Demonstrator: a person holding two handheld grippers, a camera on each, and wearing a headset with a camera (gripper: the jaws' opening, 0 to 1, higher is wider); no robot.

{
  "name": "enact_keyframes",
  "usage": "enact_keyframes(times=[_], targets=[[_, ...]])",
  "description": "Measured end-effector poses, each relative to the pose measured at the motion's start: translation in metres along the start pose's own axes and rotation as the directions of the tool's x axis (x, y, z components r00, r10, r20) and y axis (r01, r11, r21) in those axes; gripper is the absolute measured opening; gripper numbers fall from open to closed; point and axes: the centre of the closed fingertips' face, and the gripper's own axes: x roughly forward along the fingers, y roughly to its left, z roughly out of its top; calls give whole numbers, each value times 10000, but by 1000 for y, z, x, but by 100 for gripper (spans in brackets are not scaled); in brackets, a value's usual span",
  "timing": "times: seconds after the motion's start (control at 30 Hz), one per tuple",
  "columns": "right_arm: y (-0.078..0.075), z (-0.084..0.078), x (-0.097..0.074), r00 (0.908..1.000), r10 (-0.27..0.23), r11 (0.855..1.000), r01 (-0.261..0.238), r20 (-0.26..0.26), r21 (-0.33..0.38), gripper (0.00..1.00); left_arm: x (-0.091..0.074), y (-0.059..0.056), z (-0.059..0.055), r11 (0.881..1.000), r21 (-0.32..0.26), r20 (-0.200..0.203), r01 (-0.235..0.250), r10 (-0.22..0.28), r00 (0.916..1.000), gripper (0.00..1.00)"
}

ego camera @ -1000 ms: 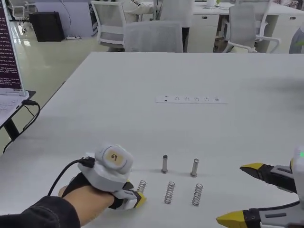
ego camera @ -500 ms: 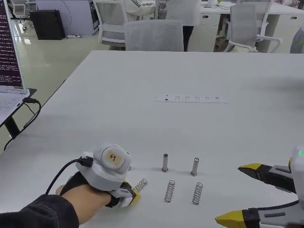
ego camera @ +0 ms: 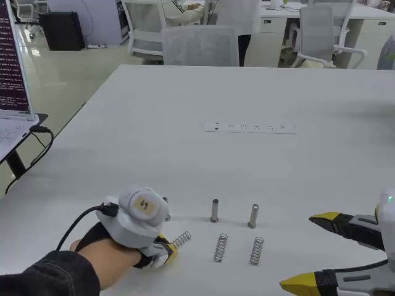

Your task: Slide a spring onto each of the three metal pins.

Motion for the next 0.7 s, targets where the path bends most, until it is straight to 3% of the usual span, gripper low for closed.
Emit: enact_keyframes(times=[0.27, 0.7], targets=[[1, 3, -1, 10000, 17, 10000, -17, 20, -91, 82, -5, 0, 4, 10000, 86, 132, 32, -33, 9999, 2], [7, 14, -1, 9999, 129, 9994, -127, 72, -320, 81, -36, -19, 27, 9962, 586, 1063, 652, -711, 9918, 2]])
